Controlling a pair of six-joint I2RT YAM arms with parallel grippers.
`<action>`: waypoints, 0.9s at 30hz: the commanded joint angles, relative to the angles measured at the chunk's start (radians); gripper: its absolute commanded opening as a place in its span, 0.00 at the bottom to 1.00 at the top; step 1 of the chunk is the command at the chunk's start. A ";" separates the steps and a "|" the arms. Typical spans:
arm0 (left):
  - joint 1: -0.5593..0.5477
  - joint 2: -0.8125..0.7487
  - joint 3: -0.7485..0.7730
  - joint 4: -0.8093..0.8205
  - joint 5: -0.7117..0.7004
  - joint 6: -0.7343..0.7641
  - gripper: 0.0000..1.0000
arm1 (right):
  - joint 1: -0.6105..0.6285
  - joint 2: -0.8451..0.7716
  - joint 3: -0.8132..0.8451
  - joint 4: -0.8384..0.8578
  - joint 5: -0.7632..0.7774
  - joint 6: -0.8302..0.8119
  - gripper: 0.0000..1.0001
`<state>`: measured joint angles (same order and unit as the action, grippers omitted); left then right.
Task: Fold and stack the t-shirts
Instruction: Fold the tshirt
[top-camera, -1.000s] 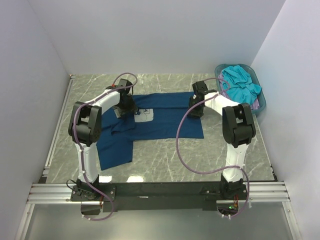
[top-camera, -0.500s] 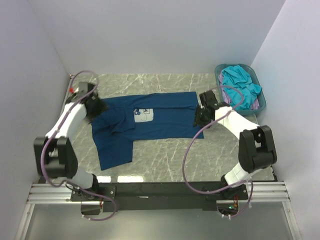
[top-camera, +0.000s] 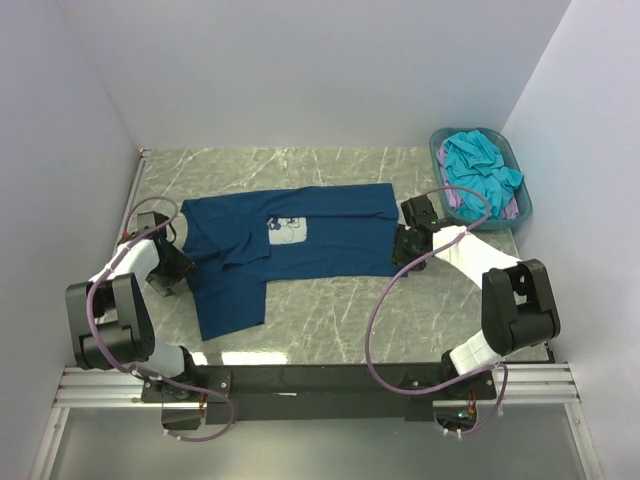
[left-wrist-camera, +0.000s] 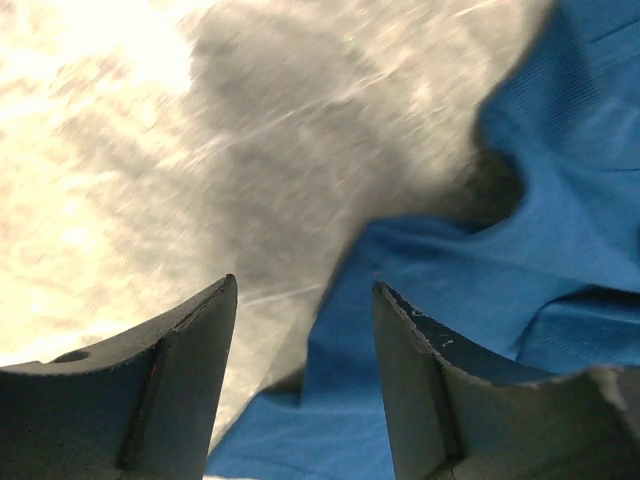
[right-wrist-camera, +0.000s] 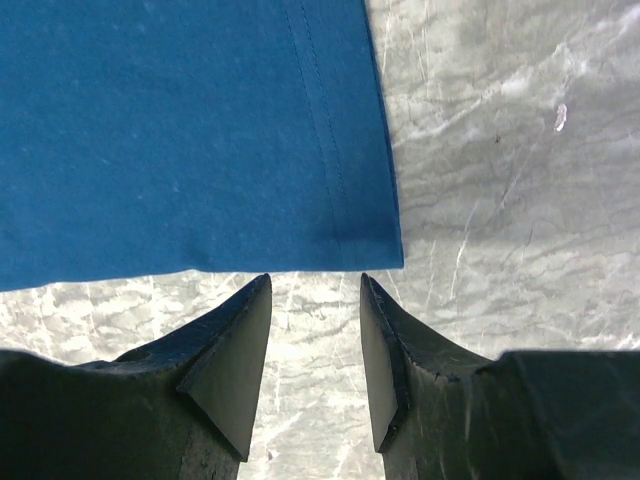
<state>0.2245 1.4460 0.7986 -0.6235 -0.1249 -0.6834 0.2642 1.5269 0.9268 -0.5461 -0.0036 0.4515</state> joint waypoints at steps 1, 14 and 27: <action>0.003 0.019 0.045 0.074 0.028 0.036 0.61 | -0.002 -0.037 -0.009 0.035 0.008 0.000 0.48; 0.003 0.128 0.080 0.119 0.057 0.061 0.45 | -0.006 -0.031 -0.019 0.037 0.007 -0.013 0.48; -0.053 0.183 0.051 0.087 0.064 0.042 0.08 | -0.016 -0.039 -0.023 0.025 0.030 -0.014 0.48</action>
<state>0.2050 1.5944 0.8852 -0.5125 -0.0753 -0.6296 0.2615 1.5261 0.9085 -0.5255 -0.0017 0.4473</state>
